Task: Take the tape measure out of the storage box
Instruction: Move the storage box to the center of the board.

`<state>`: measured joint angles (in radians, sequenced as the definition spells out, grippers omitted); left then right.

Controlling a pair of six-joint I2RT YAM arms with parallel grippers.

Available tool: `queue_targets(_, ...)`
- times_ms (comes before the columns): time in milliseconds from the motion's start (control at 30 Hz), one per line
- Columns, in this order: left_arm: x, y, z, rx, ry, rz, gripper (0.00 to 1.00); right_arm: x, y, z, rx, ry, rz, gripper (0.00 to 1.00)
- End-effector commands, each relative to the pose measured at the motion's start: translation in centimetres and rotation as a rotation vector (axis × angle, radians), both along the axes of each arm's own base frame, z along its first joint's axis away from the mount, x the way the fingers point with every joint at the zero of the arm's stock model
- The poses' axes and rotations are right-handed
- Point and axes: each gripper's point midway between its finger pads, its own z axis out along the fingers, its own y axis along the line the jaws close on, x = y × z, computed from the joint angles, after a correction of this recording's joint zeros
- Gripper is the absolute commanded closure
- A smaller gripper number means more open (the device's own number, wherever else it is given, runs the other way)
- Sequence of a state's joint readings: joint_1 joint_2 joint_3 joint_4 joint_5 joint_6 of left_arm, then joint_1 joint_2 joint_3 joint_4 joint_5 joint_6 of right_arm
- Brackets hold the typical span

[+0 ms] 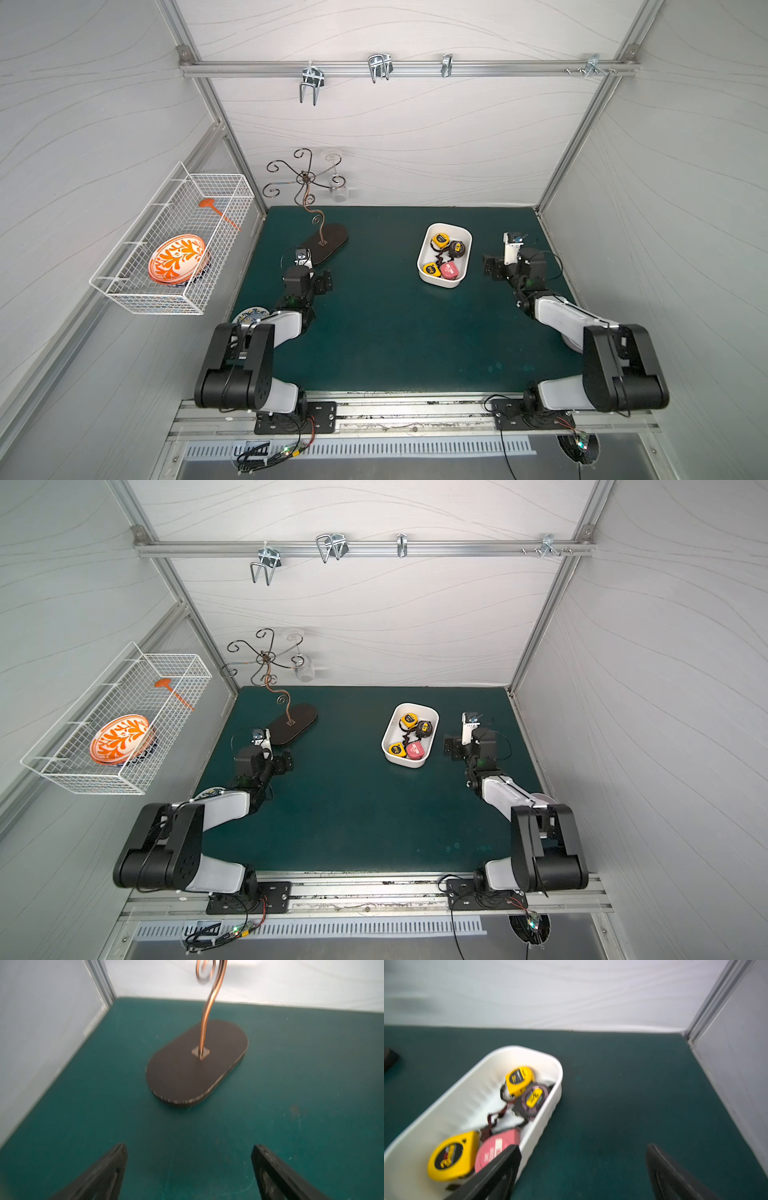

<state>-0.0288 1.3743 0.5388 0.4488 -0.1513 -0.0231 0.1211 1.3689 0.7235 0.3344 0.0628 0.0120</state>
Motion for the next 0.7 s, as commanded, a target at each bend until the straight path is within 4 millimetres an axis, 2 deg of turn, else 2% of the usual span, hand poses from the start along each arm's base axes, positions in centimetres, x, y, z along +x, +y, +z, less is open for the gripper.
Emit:
queue_targets(0, -0.3, -0.5, 2.3, -0.009, 0.077, 0.007, 0.01, -1.3, 0.9, -2.0, 0.045, 0.2, -0.003, 0.01)
queue_targets(67, -0.5, -1.8, 2.8, -0.038, 0.124, -0.042, 0.01, -1.1, 2.5, -2.4, 0.059, 0.279, 0.042, 0.01)
queue_targets(200, -1.1, -5.7, 3.7, -0.198, 0.218, -0.19, 0.01, -0.8, 5.2, -3.5, 0.166, 0.414, 0.109, 0.01)
queue_targets(333, -2.1, -8.8, 4.1, -0.303, 0.272, -0.307, 0.01, -0.2, 6.6, -5.0, 0.24, 0.522, 0.131, 0.02)
queue_targets(467, -2.7, -9.6, 4.4, -0.342, 0.252, -0.326, 0.01, 0.7, 7.3, -6.1, 0.273, 0.582, 0.131, 0.1)
queue_targets(667, -2.8, -10.0, 5.0, -0.341, 0.239, -0.344, 0.01, 2.3, 8.7, -7.8, 0.285, 0.672, 0.137, 0.34)
